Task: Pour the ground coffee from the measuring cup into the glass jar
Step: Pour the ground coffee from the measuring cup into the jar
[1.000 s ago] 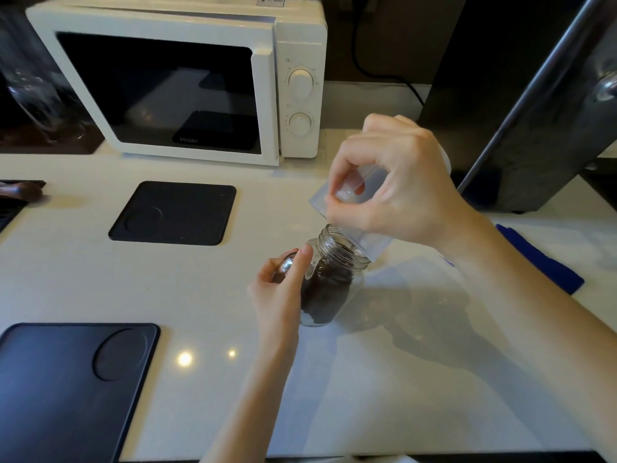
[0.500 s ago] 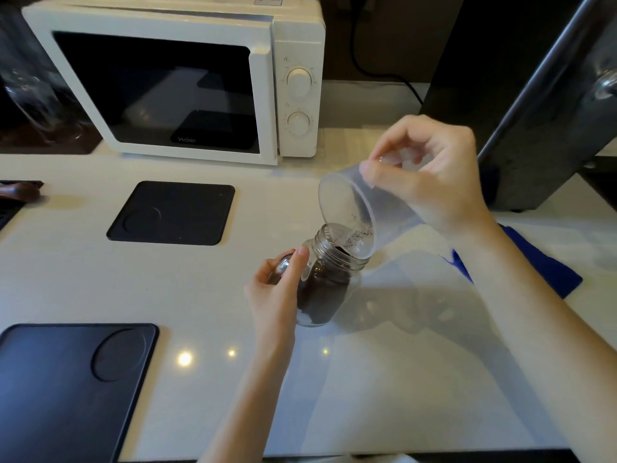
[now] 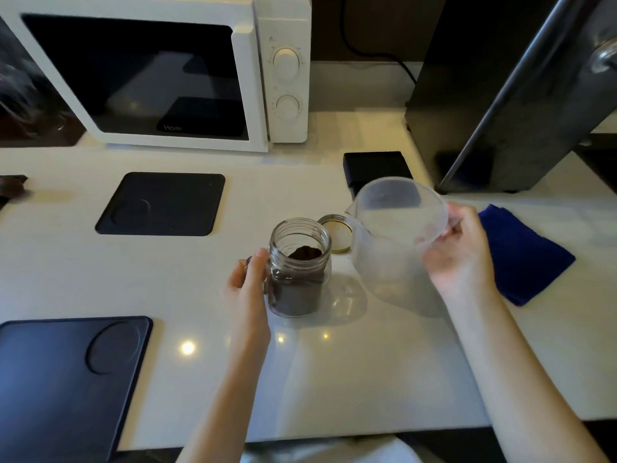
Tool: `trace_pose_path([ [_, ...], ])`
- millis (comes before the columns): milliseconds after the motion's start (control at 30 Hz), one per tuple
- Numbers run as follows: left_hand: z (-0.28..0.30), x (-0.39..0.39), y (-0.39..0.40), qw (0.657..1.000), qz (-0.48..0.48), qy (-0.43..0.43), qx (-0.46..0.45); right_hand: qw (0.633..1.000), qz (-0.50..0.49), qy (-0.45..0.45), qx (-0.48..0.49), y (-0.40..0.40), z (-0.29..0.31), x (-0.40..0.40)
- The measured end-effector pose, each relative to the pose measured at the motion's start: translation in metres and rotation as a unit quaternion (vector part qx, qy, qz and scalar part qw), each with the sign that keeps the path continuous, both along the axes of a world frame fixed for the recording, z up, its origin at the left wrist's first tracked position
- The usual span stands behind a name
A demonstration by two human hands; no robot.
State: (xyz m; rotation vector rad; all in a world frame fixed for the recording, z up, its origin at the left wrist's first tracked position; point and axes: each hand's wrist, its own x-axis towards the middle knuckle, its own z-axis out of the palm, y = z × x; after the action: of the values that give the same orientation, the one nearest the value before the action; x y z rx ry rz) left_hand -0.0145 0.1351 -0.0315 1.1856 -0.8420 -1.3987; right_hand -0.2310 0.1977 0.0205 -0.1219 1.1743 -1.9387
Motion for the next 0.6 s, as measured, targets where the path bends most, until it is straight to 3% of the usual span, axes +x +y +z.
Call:
trace_pose_path([
  [367,-0.013,0.003,0.004,0.998,-0.037,0.045,0.003,0.995,-0.008,-0.095,-0.004,0.023,-0.029,0.031],
  [600,-0.016,0.004,-0.001,0.998,-0.029,0.052,0.015,0.998,0.004,-0.066,-0.014,0.027,-0.046,0.024],
])
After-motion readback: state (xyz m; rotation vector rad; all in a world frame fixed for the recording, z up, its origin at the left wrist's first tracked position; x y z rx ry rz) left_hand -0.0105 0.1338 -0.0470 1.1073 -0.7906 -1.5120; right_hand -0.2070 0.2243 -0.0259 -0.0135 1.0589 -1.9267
